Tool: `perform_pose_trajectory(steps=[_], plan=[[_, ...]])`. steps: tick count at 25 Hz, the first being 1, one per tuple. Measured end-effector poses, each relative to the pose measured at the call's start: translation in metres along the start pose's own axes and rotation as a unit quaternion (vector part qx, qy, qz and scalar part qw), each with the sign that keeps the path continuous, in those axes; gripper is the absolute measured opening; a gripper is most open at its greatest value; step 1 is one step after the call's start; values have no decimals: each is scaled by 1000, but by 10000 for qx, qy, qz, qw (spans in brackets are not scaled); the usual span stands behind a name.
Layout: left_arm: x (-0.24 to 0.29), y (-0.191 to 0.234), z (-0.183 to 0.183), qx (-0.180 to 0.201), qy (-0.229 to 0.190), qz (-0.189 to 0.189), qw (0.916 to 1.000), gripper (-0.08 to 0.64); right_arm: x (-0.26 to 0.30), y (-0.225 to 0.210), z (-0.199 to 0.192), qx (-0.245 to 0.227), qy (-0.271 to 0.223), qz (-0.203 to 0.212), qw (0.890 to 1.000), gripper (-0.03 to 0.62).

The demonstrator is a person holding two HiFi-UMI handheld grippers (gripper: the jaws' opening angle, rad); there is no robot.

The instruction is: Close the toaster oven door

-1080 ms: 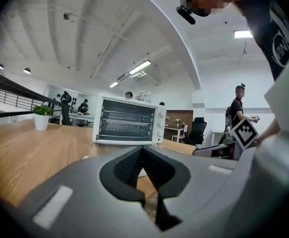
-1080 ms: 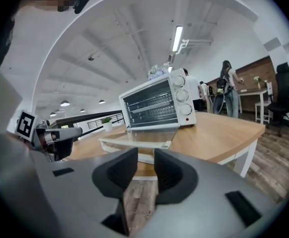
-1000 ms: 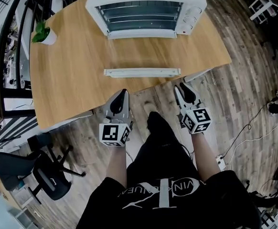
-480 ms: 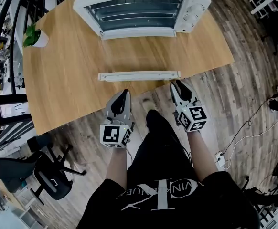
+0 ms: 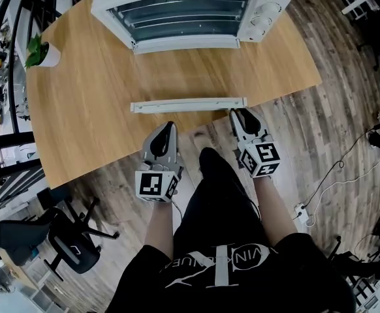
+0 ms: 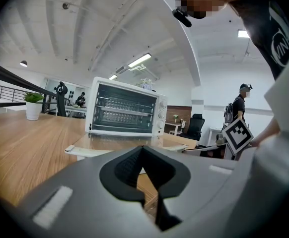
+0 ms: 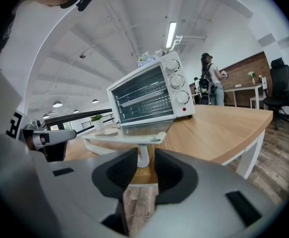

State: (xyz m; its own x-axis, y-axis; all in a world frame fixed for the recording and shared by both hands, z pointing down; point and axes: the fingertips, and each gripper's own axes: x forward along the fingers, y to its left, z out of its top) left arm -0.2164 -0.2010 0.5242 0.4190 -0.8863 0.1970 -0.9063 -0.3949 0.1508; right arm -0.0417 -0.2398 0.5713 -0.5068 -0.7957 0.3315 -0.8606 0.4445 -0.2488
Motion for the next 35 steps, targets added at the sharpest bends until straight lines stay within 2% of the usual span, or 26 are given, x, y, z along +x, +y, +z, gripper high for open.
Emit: perform_pose_trajectory(steps=[17,35], plan=[[-8,11,-5,-31,95,109,9999,9,9,-1,1,-213,43,-238,9995,67],[-13,16,32,76,-240,214,9995,9,-4,9,48,-261,-283,-150,9991,67]])
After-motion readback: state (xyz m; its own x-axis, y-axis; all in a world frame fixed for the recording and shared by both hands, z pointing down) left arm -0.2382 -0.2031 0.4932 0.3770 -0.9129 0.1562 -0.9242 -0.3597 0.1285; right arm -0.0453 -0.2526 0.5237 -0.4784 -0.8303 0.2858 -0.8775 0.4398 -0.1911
